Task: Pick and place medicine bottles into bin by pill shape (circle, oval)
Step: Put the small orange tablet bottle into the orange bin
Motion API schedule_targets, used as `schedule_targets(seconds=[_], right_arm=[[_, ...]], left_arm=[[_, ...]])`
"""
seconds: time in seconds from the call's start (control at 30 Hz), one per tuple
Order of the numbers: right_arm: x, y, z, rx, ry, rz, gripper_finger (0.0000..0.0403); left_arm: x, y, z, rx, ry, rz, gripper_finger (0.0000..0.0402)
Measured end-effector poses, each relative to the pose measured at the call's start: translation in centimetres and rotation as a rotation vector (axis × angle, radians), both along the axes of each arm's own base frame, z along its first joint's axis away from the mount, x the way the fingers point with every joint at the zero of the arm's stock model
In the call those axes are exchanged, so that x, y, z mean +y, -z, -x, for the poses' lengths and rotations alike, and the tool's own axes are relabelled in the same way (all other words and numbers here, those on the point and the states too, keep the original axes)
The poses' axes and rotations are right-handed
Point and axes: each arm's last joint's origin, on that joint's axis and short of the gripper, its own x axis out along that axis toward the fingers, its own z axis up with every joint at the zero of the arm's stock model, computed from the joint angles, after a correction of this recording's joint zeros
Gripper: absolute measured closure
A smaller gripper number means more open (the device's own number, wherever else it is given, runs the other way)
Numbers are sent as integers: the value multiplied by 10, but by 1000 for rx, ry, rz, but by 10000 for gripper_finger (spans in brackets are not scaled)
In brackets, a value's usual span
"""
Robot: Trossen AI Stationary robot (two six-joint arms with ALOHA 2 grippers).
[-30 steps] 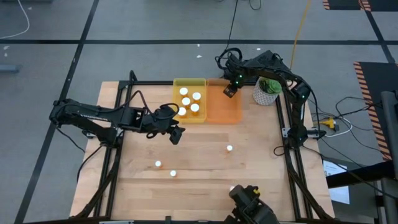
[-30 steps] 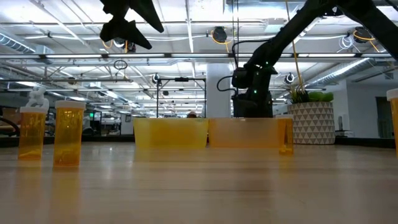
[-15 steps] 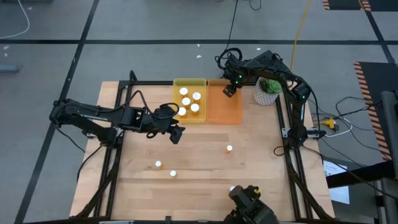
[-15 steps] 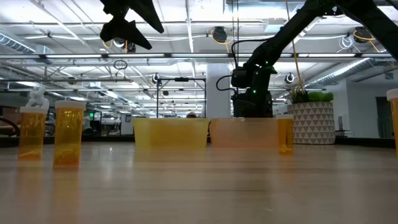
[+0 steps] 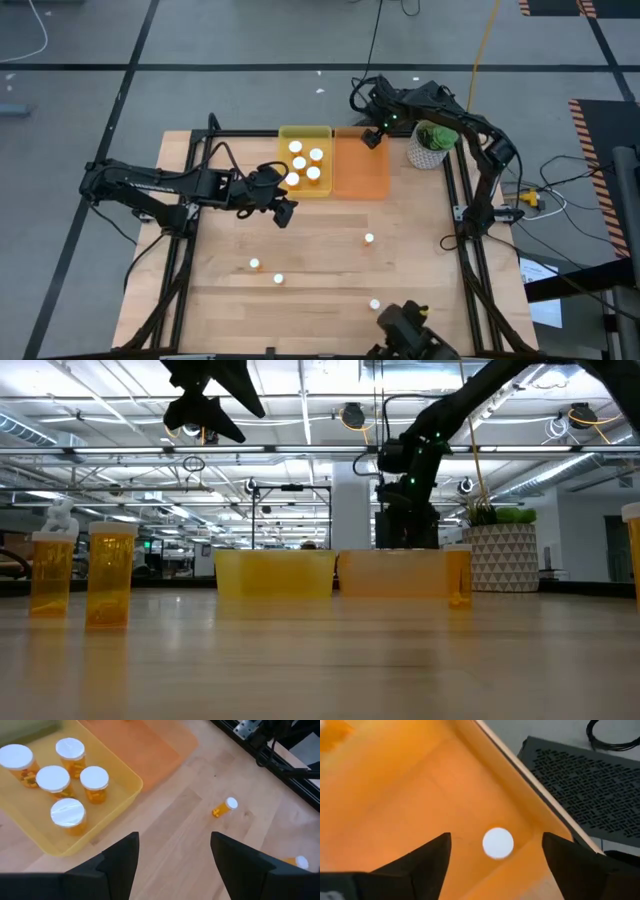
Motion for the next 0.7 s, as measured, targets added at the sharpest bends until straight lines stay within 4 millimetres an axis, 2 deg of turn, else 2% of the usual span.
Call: schedule_targets(seconds=[0.17, 0.3, 0.5, 0.7], right_arm=[[17, -35, 7, -75, 8, 19, 96], [40, -68, 12, -152, -17, 49, 100], [91, -115, 18, -291, -83, 51, 100], [147, -150, 20, -432, -128, 38, 100]], left_arm=[[-1, 5, 4, 57, 6, 76, 153], [-7, 10, 11, 137, 35, 148, 153], [-34, 15, 20, 249, 219, 182, 153], [-66, 18, 33, 319, 351, 167, 153]])
